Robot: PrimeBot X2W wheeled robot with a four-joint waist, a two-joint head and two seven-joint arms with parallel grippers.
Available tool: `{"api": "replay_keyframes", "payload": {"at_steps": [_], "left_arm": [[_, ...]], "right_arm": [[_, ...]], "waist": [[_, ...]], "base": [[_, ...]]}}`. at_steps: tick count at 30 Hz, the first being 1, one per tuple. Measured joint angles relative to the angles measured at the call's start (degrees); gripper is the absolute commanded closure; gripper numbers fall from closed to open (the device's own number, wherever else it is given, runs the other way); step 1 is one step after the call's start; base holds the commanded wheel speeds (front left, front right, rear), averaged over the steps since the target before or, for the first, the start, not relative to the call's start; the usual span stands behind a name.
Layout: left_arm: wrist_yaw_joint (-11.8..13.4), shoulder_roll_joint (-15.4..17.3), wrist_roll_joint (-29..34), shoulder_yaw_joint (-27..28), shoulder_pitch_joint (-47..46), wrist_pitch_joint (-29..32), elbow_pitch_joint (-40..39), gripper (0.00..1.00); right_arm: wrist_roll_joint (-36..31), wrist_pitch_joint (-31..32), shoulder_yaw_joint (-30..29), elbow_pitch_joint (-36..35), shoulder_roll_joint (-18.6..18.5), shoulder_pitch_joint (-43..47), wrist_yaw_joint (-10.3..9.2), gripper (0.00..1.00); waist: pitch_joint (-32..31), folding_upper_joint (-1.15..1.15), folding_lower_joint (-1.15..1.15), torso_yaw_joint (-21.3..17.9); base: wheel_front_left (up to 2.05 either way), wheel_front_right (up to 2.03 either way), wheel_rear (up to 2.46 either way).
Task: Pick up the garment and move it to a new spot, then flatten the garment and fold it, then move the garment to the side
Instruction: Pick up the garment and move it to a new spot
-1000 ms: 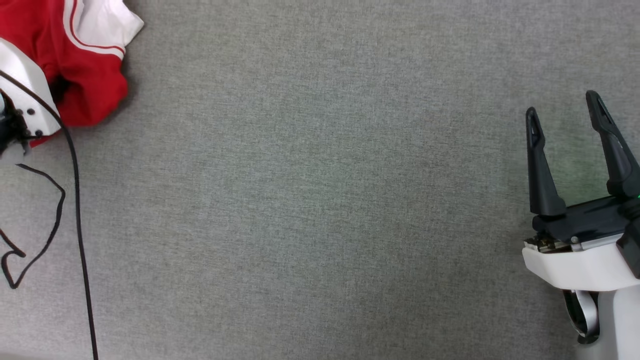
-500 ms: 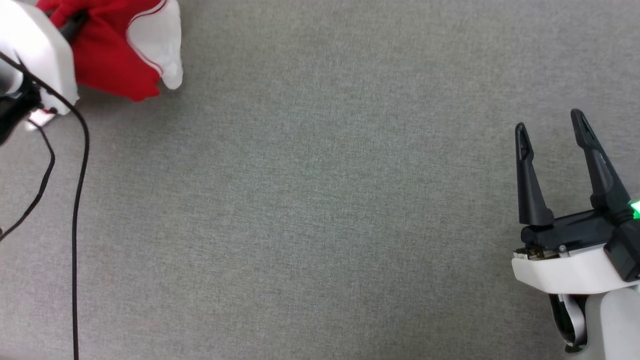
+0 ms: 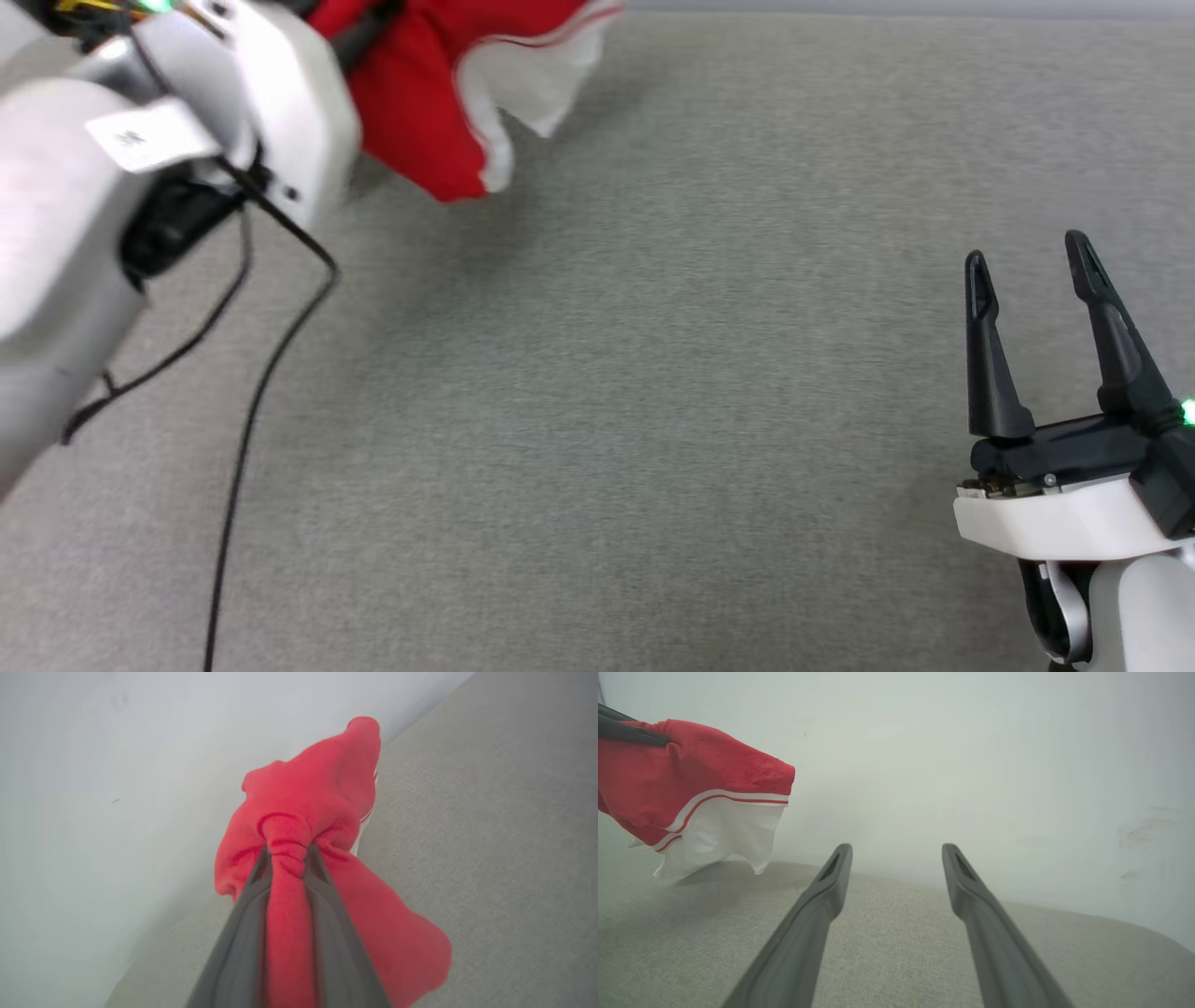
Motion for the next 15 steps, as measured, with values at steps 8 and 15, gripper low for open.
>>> {"api": "replay_keyframes", "payload": {"at_steps": [8,15], "left_arm": [[0.00,-5.31,0.73,-6.15,-0.50,-1.34,-4.63,1.00],[0.00,-10.18,0.03,-13.97,3.00,-3.23,-5.20,1.00]], "right_arm": [[2.12,0.00,-1.03,0.04,0.10,0.18,0.00,0.00],[2.78,0.00,-1.87,-0.05,0.11,0.71,0.00,0.00]], "waist": [[-1.16,0.00,0.00,-5.85],[-1.35,0.00,0.00,-8.91]], "base": [[0.00,0.00,0.00],[0.00,0.00,0.00]]}}
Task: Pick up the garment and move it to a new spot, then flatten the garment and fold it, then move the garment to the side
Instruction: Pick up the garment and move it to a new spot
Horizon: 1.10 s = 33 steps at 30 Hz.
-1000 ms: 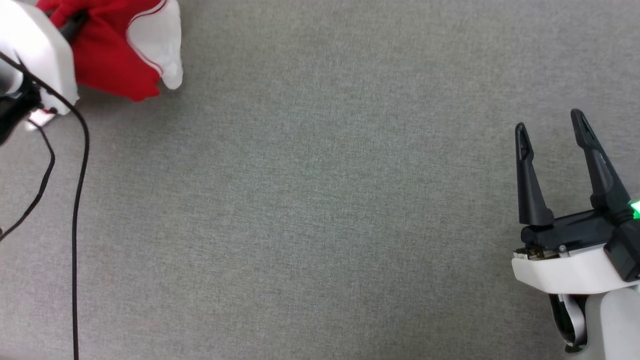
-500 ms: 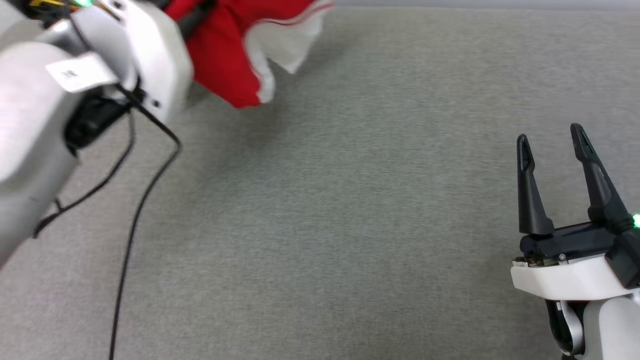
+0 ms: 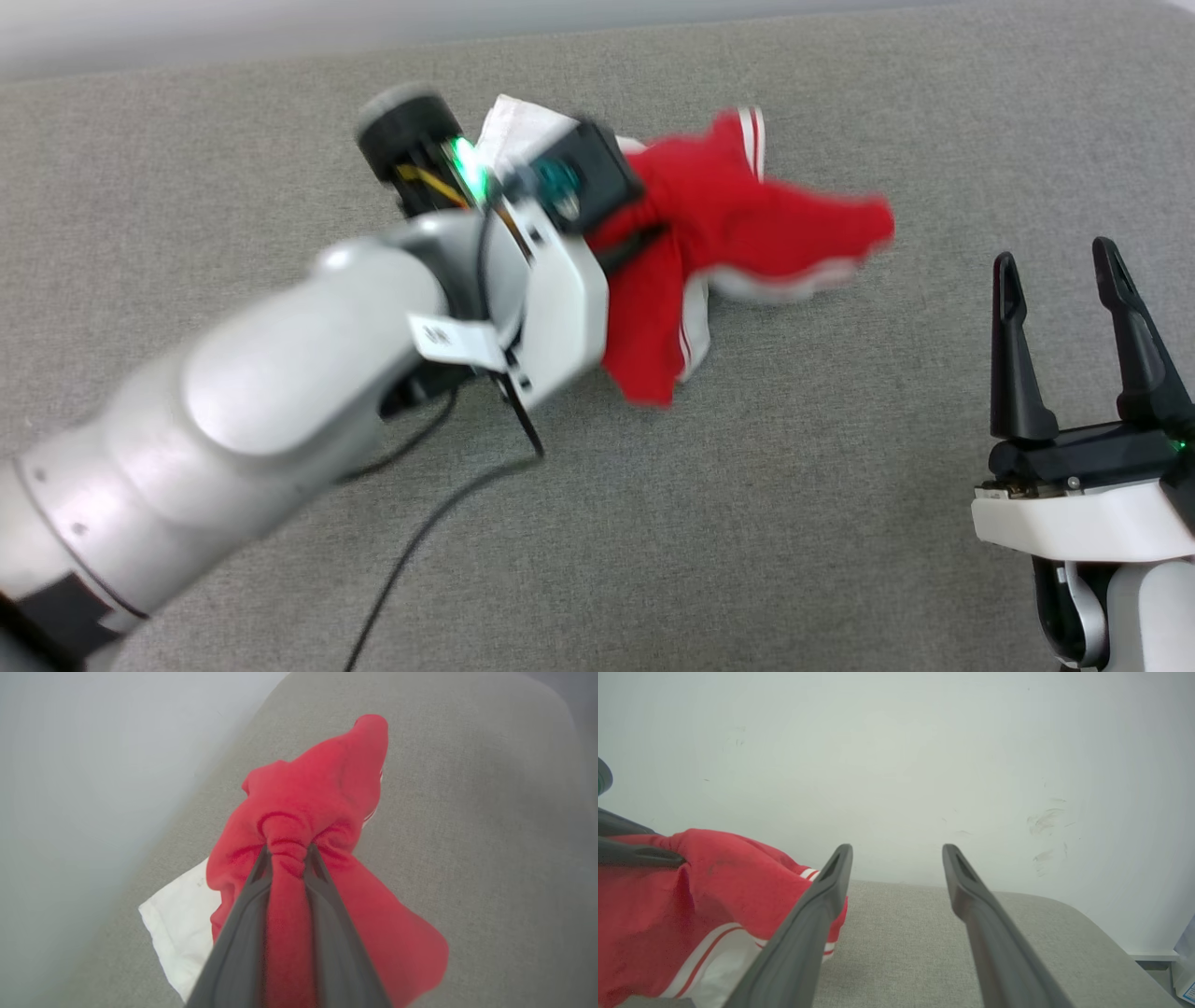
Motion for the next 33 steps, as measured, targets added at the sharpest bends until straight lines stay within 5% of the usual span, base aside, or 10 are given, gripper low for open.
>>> {"api": "replay_keyframes", "payload": {"at_steps": [16,18,23,27,33], "left_arm": [[0.05,-10.22,0.20,-4.80,20.81,-2.33,9.24,1.00],[0.01,-11.03,0.62,-4.81,20.72,-6.55,11.27,0.00],[1.43,-12.60,2.40,-2.70,20.69,-17.03,13.90,0.00],[6.90,-12.44,3.60,1.29,21.46,-25.15,12.33,0.00],[16.26,-9.05,5.03,8.83,26.53,-28.72,9.11,0.00]], "right_arm": [[-0.71,0.00,-0.48,0.21,0.03,0.63,0.00,0.00],[-0.75,0.00,-0.38,0.42,0.04,0.97,0.00,0.00],[-0.90,0.00,-0.32,1.23,0.04,3.01,0.00,0.00],[-1.07,0.00,-0.60,1.91,0.03,5.05,0.00,0.00],[-1.04,0.00,-0.80,3.41,0.07,7.14,0.00,0.00]], "waist": [[-0.57,0.00,0.00,1.42],[-1.35,0.00,0.00,1.72],[-4.12,0.00,0.00,2.44],[-6.76,0.00,0.00,3.19],[-10.16,0.00,-0.01,5.12]], "base": [[0.00,0.00,0.00],[0.00,0.00,0.00],[0.00,0.00,0.00],[0.00,0.00,0.00],[0.00,0.00,0.00]]}}
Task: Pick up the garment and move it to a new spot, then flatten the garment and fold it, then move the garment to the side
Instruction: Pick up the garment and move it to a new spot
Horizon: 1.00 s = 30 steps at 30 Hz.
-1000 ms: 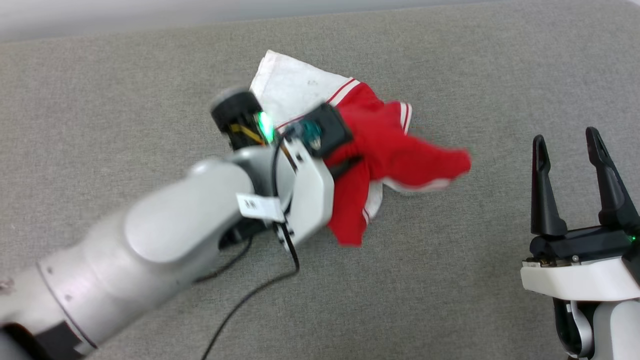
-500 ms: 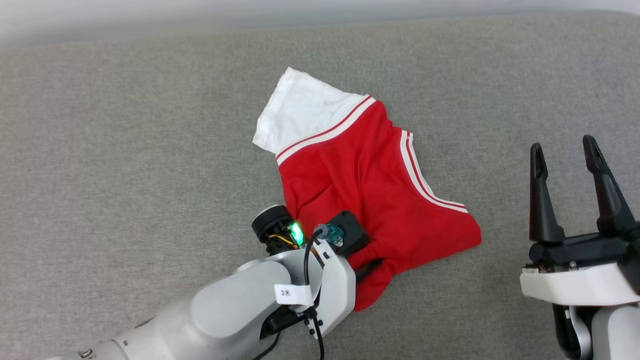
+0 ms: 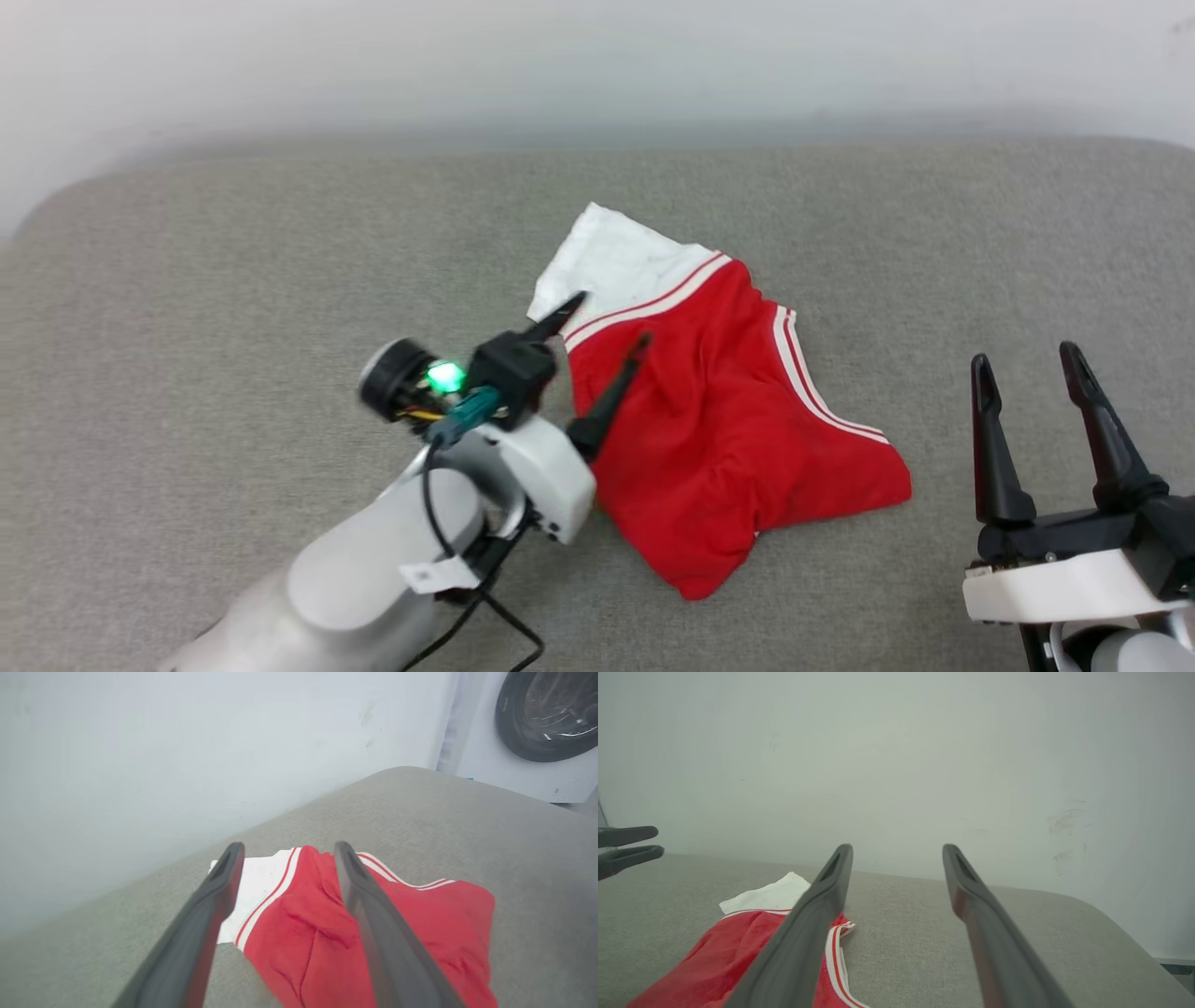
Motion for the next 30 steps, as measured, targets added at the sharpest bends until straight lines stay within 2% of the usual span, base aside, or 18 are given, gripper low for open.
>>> {"api": "replay_keyframes", "payload": {"at_steps": [6,9,13,19,24,30], "left_arm": [[7.98,3.31,6.51,12.25,8.72,-0.24,-6.49,0.00],[10.50,4.54,9.40,18.95,15.50,-0.24,-8.92,0.00],[12.81,4.25,13.46,28.31,23.75,-0.24,-12.67,0.00],[12.72,0.80,20.06,39.47,34.56,-0.24,-16.93,0.00],[9.56,-3.14,25.12,45.09,39.79,-0.24,-18.49,0.00],[5.12,-6.66,30.20,48.63,42.80,-0.24,-18.33,0.00]], "right_arm": [[0.10,0.00,-0.36,1.16,0.00,1.76,0.00,0.00],[0.18,0.00,-0.38,1.77,0.01,2.36,0.00,0.00],[0.36,0.00,-0.71,2.40,0.01,3.30,0.00,0.00],[1.82,0.00,-1.37,3.83,0.01,4.74,0.00,0.00],[2.99,0.00,-1.33,4.59,0.01,5.43,0.00,0.00],[3.92,0.00,-1.04,5.45,0.01,6.65,0.00,0.00]], "waist": [[-2.64,0.00,0.00,1.93],[-3.86,0.00,0.00,2.49],[-5.21,0.00,0.00,2.94],[-6.54,0.00,0.00,3.53],[-6.94,0.00,0.00,3.90],[-7.43,0.00,0.00,4.11]], "base": [[0.00,0.00,0.00],[0.00,0.00,0.00],[0.00,0.00,0.00],[0.00,0.00,0.00],[0.00,0.00,0.00],[0.00,0.00,0.00]]}}
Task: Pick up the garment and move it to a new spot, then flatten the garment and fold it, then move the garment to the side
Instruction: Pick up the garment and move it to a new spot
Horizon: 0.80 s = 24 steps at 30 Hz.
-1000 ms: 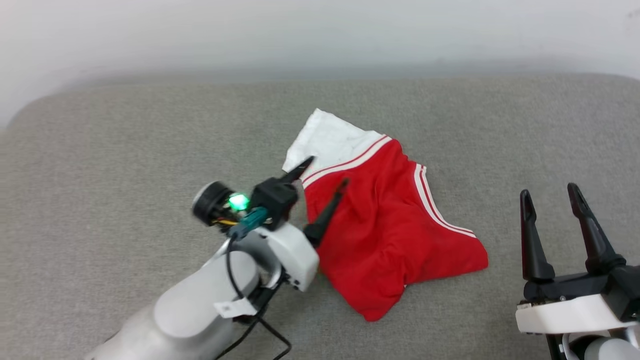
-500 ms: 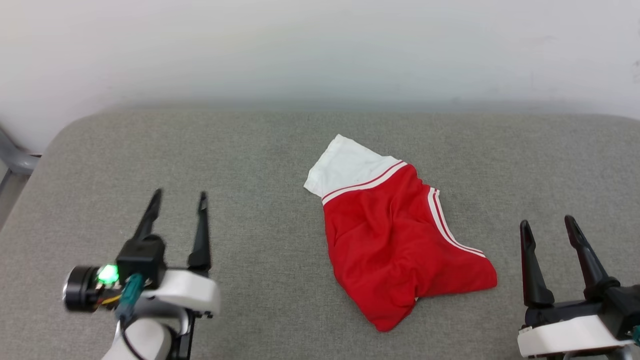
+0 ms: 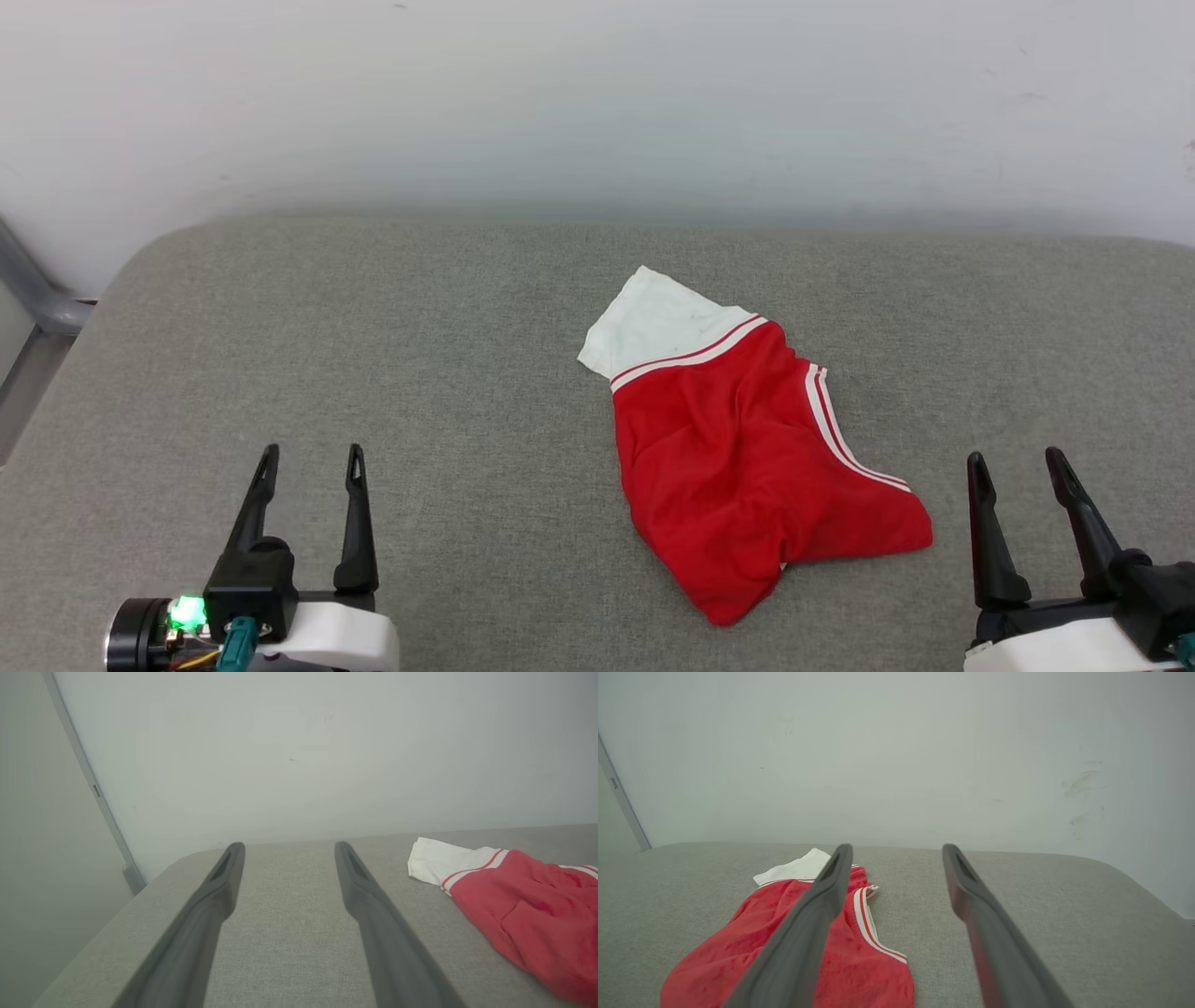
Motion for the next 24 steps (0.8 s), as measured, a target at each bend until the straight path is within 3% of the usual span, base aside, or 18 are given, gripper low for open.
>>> {"api": "replay_keyframes", "payload": {"at_steps": [14,24], "left_arm": [[-8.57,-6.71,4.11,5.89,2.63,0.00,1.13,0.00],[-11.49,-8.70,5.79,8.50,2.77,0.00,2.20,0.00]], "right_arm": [[1.89,0.00,0.26,0.98,0.00,1.22,0.00,0.00],[1.96,0.00,0.30,1.27,0.00,1.20,0.00,0.00]], "waist": [[-0.39,0.00,0.00,0.02],[-0.18,0.00,0.00,0.21]], "base": [[0.00,0.00,0.00],[0.00,0.00,0.00]]}}
